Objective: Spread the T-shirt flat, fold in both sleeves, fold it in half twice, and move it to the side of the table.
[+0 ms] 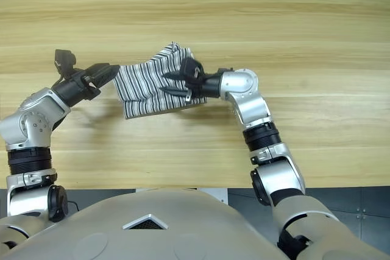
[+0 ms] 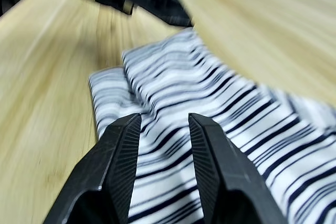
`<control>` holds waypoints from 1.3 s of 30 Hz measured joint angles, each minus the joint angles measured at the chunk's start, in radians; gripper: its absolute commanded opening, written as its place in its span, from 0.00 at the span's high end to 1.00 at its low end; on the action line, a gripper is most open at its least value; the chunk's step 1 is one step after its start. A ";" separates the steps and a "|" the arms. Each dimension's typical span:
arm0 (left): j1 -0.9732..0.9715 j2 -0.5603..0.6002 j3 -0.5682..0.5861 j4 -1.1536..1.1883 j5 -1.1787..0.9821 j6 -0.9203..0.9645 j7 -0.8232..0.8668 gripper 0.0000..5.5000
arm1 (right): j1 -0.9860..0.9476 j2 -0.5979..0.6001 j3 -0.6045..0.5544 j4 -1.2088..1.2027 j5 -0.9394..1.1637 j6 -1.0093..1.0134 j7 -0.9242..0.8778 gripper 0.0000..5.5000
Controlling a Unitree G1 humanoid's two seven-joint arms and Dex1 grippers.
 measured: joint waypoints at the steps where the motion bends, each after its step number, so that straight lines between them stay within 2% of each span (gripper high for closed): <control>1: 0.005 0.000 0.000 0.000 0.000 0.001 0.006 0.51 | 0.002 -0.007 0.012 0.013 -0.014 -0.016 -0.003 0.70; 8: 0.006 -0.006 -0.011 0.039 0.034 -0.015 0.024 0.51 | 0.004 -0.017 0.033 0.078 -0.060 -0.090 -0.018 0.70; 18: -0.041 -0.061 -0.030 0.106 0.049 -0.039 0.055 0.77 | -0.021 -0.018 0.036 0.157 -0.090 -0.173 -0.029 0.69; 22: -0.049 -0.066 -0.030 0.106 0.049 -0.043 0.056 0.91 | -0.025 -0.018 0.039 0.170 -0.092 -0.184 -0.034 0.69; 25: -0.051 -0.066 -0.030 0.106 0.049 -0.044 0.056 0.97 | -0.030 -0.018 0.043 0.176 -0.093 -0.186 -0.040 0.69; 33: -0.063 -0.067 -0.042 0.134 0.072 -0.066 0.057 0.98 | -0.039 -0.018 0.051 0.184 -0.095 -0.188 -0.042 0.69; 39: -0.152 -0.096 -0.090 0.267 0.174 -0.178 0.088 0.98 | -0.042 -0.025 0.067 0.179 -0.095 -0.184 -0.033 0.69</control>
